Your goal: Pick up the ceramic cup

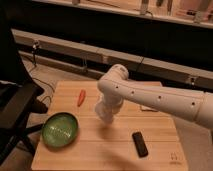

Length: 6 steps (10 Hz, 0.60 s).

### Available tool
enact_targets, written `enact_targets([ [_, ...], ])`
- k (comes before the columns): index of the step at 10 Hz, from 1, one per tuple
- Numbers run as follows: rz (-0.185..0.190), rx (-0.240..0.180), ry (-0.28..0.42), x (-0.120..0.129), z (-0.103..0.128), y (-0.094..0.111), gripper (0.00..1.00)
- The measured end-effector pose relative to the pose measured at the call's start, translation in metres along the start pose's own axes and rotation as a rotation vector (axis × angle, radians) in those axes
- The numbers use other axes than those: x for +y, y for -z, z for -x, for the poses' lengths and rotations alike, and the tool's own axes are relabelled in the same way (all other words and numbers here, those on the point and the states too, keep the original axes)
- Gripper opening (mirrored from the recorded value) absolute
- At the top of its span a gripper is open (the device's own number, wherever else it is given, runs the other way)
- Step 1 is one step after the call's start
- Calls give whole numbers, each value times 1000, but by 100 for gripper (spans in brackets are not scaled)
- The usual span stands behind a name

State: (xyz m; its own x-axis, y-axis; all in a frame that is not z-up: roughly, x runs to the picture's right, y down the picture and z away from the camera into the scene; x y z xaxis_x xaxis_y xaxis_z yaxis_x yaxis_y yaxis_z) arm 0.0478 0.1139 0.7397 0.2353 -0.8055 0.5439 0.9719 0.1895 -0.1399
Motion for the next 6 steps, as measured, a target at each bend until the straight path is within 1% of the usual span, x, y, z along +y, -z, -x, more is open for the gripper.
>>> enact_targets([
  [6, -2, 6, 1, 0, -5, 9, 2],
])
